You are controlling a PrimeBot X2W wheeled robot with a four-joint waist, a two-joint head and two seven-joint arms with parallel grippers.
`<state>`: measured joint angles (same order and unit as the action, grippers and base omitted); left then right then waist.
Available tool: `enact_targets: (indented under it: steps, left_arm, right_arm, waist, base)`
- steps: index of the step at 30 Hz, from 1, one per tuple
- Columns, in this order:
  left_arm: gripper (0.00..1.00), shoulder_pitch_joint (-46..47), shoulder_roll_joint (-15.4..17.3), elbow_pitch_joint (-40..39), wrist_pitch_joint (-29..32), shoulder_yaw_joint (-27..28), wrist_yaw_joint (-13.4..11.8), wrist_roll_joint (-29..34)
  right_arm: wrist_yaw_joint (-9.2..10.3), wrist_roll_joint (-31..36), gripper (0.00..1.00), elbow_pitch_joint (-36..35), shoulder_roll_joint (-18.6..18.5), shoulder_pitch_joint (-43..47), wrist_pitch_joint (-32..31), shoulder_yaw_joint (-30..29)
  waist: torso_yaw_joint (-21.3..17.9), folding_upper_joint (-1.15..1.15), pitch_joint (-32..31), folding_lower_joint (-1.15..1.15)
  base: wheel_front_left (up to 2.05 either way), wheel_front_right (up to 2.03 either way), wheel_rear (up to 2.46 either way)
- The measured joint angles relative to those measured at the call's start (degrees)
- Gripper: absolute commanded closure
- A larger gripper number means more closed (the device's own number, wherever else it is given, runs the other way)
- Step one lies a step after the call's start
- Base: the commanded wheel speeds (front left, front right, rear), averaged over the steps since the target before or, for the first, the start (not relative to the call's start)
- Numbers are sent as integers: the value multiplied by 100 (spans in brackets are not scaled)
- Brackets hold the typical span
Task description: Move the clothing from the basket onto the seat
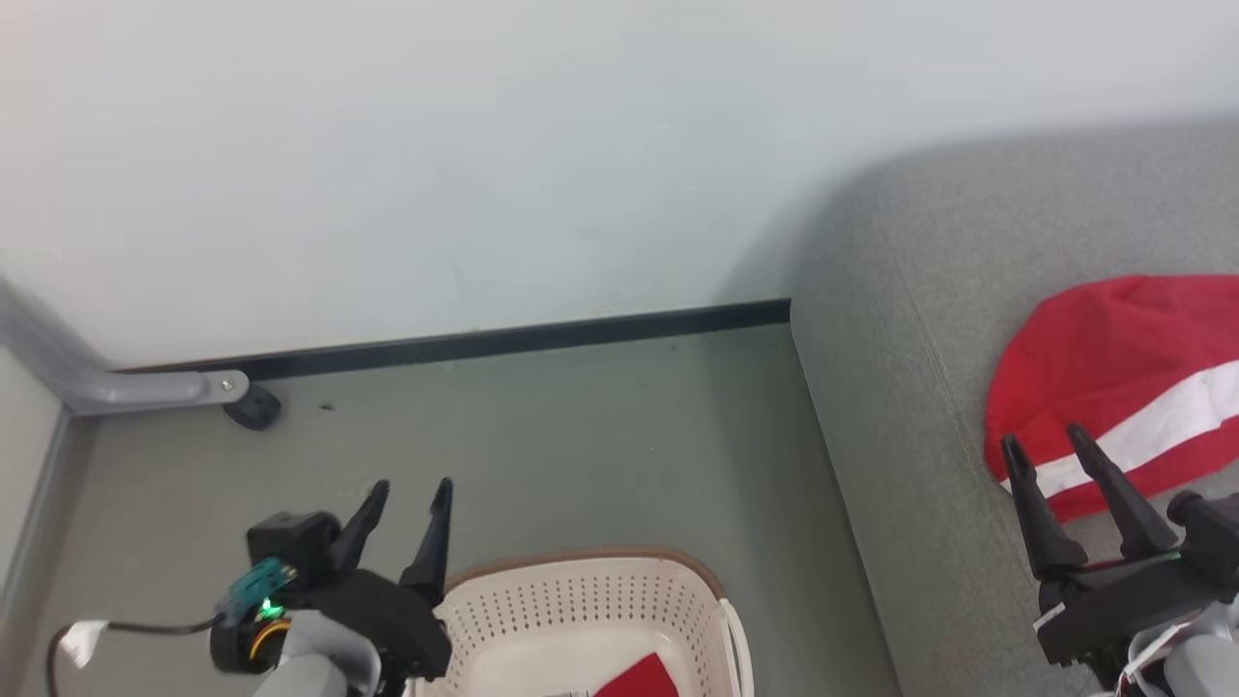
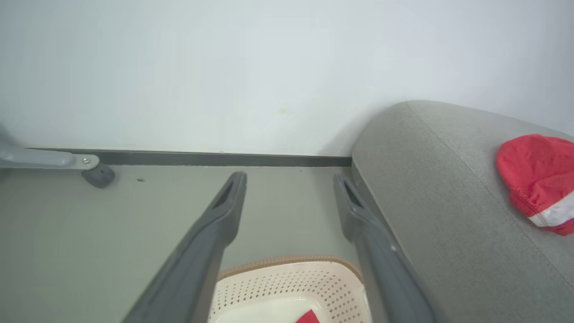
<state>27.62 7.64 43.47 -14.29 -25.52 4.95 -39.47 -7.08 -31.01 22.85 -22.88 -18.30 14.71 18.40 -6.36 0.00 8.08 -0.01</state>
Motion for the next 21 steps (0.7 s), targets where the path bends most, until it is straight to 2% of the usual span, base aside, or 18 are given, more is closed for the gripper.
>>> enact_targets:
  steps: [6,14,20,21]
  left_arm:
    - [0,-537,186,-505,-1,488,-269,-30]
    - [0,-1161,198,-1277,-1,951,-602,2]
    - [0,-1434,258,-1756,-1,1118,-722,198]
    - [0,-1672,266,-2386,-1,1203,-834,572]
  right_arm:
    - [0,-48,0,-205,69,384,0,-143]
    - [0,-37,0,-471,183,764,0,-361]
    - [0,79,0,-616,322,867,0,-435]
    - [0,280,0,-750,383,959,0,-559]
  waist:
    - [136,0,-348,0]
    - [255,0,-635,0]
    - [291,0,-749,0]
    - [295,0,-745,1]
  base:
    - [0,0,0]
    - [0,0,0]
    - [0,0,0]
    - [0,0,0]
